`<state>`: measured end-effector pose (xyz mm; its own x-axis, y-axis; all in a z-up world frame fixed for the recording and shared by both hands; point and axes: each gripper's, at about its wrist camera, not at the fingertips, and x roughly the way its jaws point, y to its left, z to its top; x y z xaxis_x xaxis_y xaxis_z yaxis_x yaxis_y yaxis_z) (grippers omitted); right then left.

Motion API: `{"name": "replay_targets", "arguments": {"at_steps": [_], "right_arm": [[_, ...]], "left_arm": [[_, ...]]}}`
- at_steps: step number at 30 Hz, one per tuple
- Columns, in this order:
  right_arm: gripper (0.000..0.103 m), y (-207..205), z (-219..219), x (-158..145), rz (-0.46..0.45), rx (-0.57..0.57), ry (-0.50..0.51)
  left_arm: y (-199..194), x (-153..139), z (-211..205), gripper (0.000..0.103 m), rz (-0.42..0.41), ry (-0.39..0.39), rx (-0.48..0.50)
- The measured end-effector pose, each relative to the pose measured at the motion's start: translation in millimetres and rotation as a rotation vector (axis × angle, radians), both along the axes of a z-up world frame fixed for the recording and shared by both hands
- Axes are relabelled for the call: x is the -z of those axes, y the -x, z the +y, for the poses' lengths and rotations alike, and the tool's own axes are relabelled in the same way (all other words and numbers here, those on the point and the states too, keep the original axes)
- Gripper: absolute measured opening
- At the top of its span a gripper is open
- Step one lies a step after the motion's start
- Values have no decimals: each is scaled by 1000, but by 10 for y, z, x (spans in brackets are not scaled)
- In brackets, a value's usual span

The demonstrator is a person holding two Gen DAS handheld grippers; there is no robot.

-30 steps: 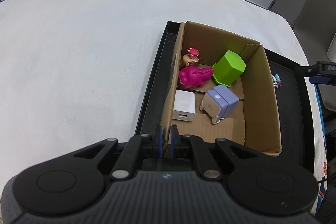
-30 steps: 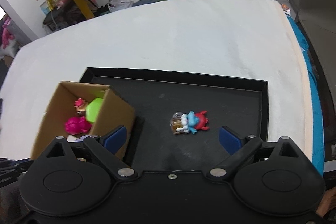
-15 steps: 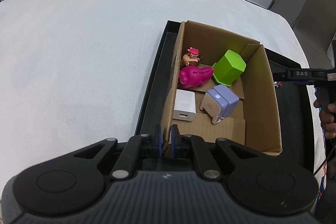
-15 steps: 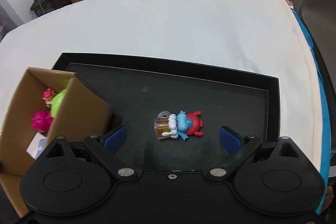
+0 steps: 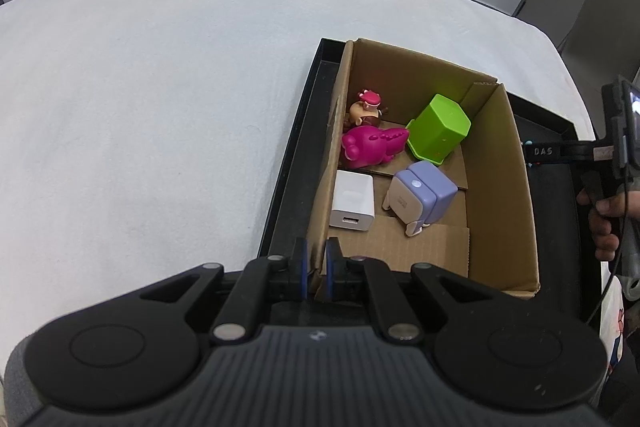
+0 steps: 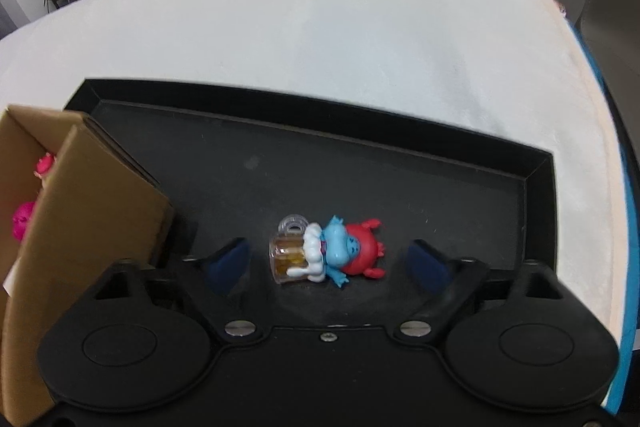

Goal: Organize rigid objects
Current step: 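Lower the right tool onto the blue-red figure and close on it, then lift the blue-red figure and carry it over the cardboard box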

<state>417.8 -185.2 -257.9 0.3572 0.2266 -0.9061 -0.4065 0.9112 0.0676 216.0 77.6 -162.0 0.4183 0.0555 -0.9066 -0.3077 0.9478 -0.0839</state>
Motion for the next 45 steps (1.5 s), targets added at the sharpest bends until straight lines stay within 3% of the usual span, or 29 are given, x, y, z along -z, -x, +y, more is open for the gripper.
{"name": "replay_targets", "arguments": {"at_steps": [1, 5, 19, 32, 45], "right_arm": [[58, 9, 4, -7, -12, -1, 16], [58, 35, -87, -107, 29, 21, -36], [58, 183, -325, -570, 19, 45, -71], [58, 499, -274, -895, -4, 1, -130], [58, 726, 47, -1242, -51, -79, -211]], "left_arm": [[-4, 1, -2, 8, 2, -2, -2], [-11, 5, -24, 8, 9, -12, -1], [-25, 9, -45, 7, 11, -20, 8], [-14, -3, -28, 6, 6, -14, 5], [12, -12, -18, 6, -6, -3, 0]]}}
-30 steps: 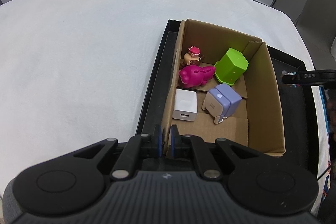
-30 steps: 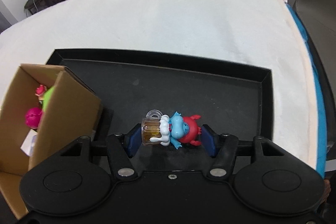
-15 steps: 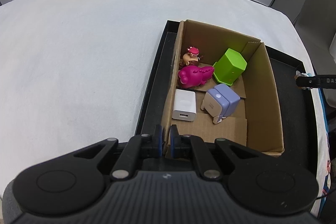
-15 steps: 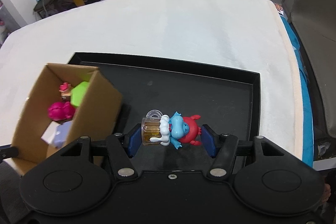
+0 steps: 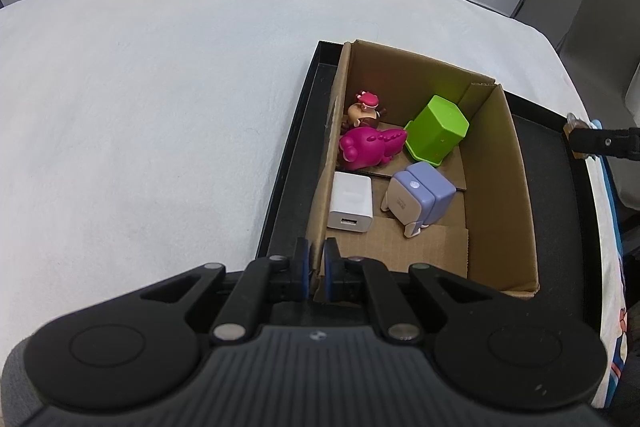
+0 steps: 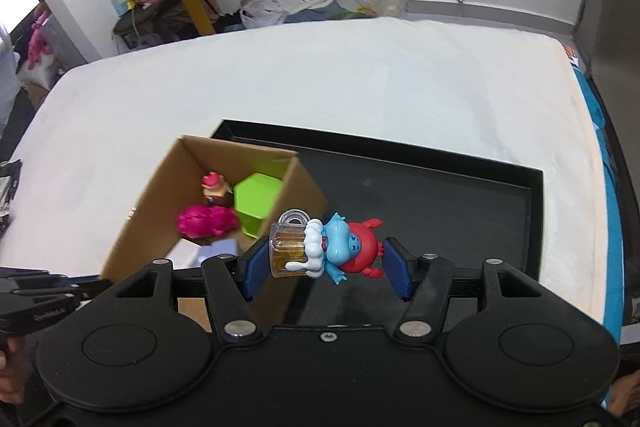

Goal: Organize rigid objects
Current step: 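Lift the blue-red figure and carry it over the cardboard box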

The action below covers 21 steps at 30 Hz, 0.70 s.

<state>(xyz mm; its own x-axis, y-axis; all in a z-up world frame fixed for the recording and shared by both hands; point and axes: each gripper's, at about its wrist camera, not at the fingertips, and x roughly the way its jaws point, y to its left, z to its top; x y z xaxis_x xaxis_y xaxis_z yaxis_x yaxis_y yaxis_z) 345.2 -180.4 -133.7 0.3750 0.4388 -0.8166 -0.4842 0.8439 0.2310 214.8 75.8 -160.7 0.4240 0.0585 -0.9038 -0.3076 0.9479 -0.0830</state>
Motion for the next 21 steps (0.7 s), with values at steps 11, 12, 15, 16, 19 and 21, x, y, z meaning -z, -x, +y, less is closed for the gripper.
{"name": "replay_targets", "arguments": {"at_steps": [11, 12, 15, 16, 19, 21], "right_arm": [[58, 98, 392, -137, 19, -63, 0], [58, 106, 439, -143, 19, -67, 4], [58, 122, 569, -155, 23, -75, 9], [58, 125, 611, -156, 23, -77, 14], [58, 129, 723, -141, 37, -81, 23], [58, 124, 784, -126, 44, -80, 32]], "left_arm": [[45, -9, 106, 6, -21, 68, -13], [46, -8, 112, 6, -22, 72, -13], [54, -4, 120, 6, -26, 77, -7], [56, -2, 126, 6, -26, 78, -5], [63, -1, 164, 6, -29, 95, -6], [64, 10, 194, 7, -30, 109, -11]]}}
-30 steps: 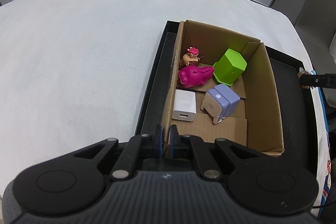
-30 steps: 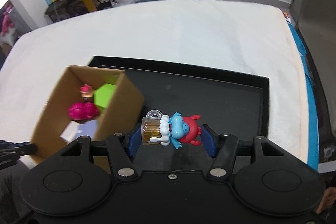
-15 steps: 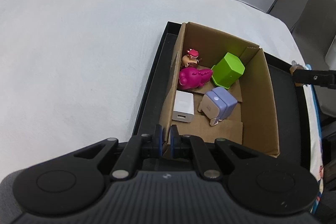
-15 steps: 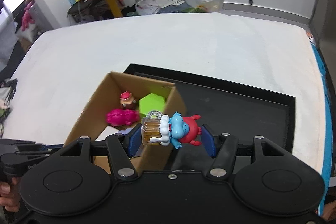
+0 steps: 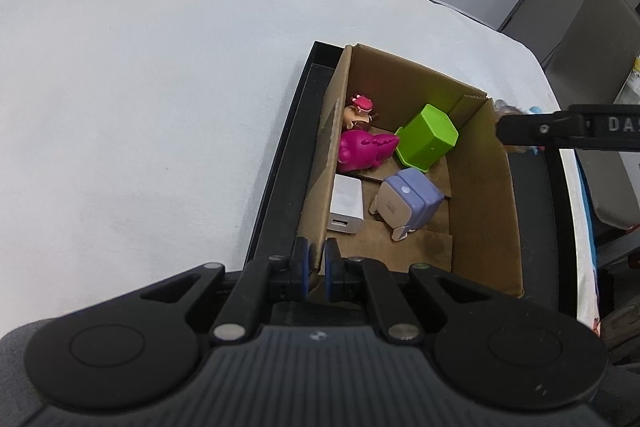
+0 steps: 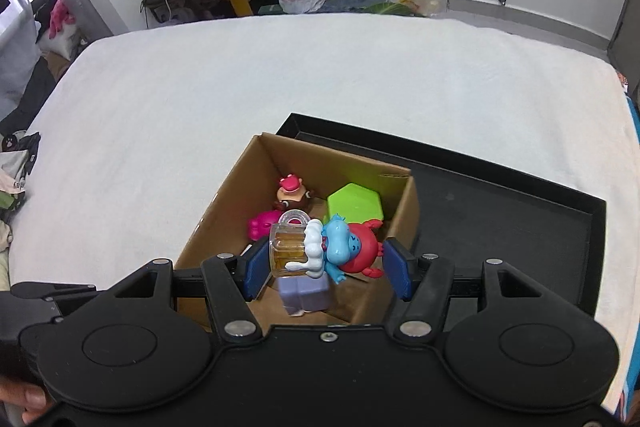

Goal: Organize rigid objects
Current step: 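Lift the blue-red figure and carry it over the cardboard box, then lower the figure into the box and open the right tool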

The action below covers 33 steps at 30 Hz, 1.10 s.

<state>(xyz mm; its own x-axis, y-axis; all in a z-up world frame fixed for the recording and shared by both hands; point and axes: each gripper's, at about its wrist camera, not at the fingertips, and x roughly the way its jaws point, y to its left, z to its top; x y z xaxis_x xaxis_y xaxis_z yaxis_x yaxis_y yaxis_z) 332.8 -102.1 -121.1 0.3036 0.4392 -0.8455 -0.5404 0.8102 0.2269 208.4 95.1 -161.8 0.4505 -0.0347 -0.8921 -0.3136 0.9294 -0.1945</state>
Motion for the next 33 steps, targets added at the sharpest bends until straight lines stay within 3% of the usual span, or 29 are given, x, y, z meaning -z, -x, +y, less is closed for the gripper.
{"name": "replay_targets", "arguments": {"at_steps": [21, 33], "right_arm": [[60, -37, 261, 189, 8, 51, 147], [61, -4, 91, 62, 7, 65, 92]], "left_arm": [[2, 31, 102, 7, -10, 58, -4], [-12, 5, 100, 7, -5, 42, -13]]}}
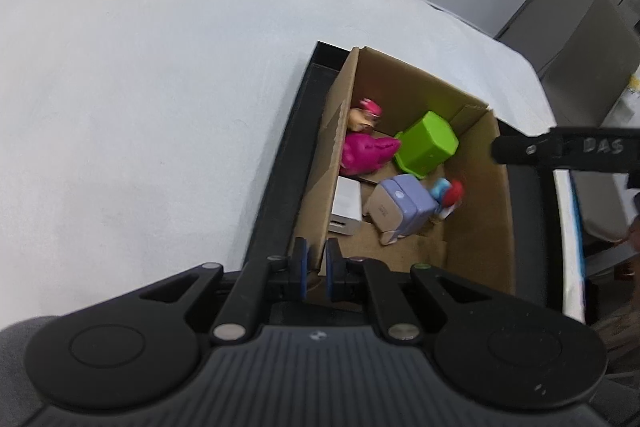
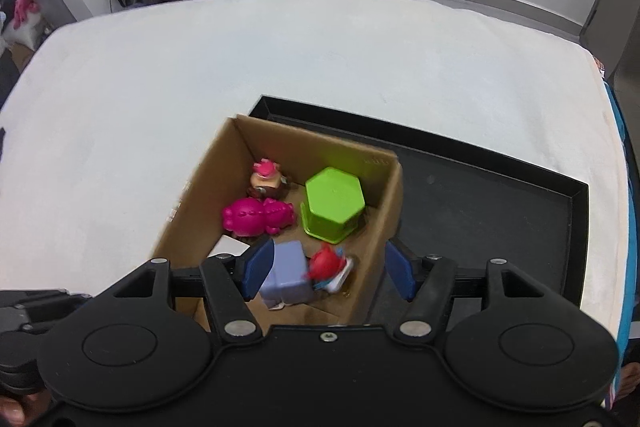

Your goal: Organize rigid objects

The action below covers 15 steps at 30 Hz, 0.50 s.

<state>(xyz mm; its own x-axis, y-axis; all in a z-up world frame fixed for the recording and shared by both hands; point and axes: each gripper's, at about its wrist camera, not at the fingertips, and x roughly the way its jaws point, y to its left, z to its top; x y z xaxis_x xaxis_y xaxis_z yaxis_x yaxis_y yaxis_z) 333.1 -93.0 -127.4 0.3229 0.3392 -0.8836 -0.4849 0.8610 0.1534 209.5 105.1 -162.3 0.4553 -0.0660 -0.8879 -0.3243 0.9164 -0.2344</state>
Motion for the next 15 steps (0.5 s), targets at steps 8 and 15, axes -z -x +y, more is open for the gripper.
{"name": "replay_targets", "arguments": {"at_steps": [8, 15], "right_arm": [[61, 48, -95, -162, -4, -6, -37], [62, 108, -244, -301, -4, 9, -72]], "left_arm": [[-5, -6, -48, 7, 3, -13, -2], [-24, -16, -65, 7, 6, -30, 5]]}}
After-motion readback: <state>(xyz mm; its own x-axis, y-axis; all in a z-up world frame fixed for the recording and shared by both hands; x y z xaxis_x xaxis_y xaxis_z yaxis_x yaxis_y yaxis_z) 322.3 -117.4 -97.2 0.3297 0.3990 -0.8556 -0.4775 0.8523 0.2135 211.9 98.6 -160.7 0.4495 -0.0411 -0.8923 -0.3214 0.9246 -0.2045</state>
